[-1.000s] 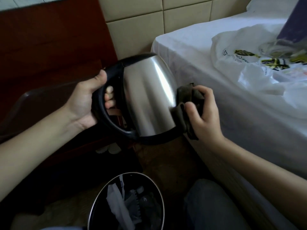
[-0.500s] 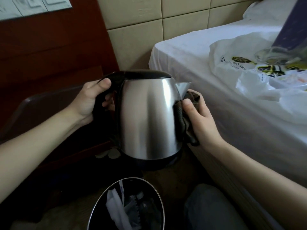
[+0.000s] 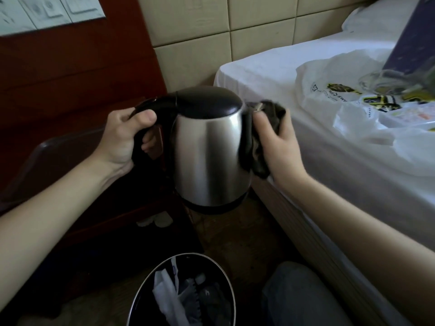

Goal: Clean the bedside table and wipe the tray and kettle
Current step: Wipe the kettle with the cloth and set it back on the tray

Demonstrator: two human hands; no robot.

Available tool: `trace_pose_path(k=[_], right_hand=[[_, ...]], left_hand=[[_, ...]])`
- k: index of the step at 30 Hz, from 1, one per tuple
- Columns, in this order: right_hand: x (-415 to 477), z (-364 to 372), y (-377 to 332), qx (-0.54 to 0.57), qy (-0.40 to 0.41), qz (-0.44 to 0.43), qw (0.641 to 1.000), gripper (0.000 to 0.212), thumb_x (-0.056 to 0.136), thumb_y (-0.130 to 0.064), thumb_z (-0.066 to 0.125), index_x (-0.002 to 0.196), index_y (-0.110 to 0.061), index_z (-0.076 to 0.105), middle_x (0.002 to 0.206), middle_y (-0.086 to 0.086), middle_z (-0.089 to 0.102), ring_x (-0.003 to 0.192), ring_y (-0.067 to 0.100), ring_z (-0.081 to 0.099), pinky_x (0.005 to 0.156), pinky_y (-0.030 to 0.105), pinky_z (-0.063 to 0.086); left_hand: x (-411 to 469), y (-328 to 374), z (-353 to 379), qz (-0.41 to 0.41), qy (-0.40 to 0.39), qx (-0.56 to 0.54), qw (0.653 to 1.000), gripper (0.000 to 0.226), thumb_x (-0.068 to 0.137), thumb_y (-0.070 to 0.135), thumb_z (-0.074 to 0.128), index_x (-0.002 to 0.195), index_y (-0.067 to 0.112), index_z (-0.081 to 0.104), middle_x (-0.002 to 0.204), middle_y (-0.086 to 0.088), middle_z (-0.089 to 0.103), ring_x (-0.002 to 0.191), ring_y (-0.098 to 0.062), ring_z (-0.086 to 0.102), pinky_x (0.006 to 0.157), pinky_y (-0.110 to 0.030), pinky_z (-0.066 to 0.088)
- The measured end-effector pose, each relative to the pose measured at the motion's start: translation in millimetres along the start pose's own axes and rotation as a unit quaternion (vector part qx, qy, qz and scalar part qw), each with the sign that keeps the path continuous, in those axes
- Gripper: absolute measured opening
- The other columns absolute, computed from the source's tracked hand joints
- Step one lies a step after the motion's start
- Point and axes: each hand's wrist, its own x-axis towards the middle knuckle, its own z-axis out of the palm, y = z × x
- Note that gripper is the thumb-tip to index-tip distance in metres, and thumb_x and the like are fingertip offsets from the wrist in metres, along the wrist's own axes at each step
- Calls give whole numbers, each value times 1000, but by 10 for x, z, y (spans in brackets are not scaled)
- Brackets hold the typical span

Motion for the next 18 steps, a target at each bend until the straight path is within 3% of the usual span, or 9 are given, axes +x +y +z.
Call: trace_pose_path(k=[3,6,10,12,14,18], right_hand=[[-296,-128,409,-54,-59,44,996,18,94,-27,51,112,-29,48,96,-10,60,78,-11,56,68,8,44],[-344,-187,612,-29,-36,161,986,21,95,-36,48,114,-28,49,102,-5,61,94,6,58,84,23,47],[-199,-168,670,21,25,230,973,39,94,-43,46,128,-24,45,122,0,57,114,19,53,104,40,41],[-234,-128,644,-40,55,197,978,39,95,-42,44,127,-20,43,127,5,53,118,21,49,104,37,37],[-341,-86,577,-75,76,120,987,28,95,-35,45,118,-19,45,120,6,54,114,19,49,95,25,36],[-555,88,508,-167,25,-78,983,46,89,-21,58,131,-13,40,124,-3,37,108,-6,33,85,-6,21]], left_hand=[[-35,-29,-3,-20,14,-4,1000,64,46,57,82,68,5,52,39,6,44,31,-8,37,36,-14,30],[-84,-81,69,-56,43,-4,998,44,52,49,81,47,16,52,37,2,41,31,-12,35,37,-17,29],[-91,-26,301,-130,157,-13,979,27,76,37,71,64,17,56,40,4,42,35,-10,36,40,-19,28],[-73,25,385,-169,189,-9,967,27,79,39,70,68,17,59,41,6,43,36,-9,37,40,-18,29],[-63,69,437,-190,202,-1,961,30,78,41,70,69,15,60,40,7,44,35,-8,38,40,-17,30],[-16,104,576,-209,208,-26,955,23,78,41,71,74,21,61,48,7,45,35,-7,38,39,-16,31]])
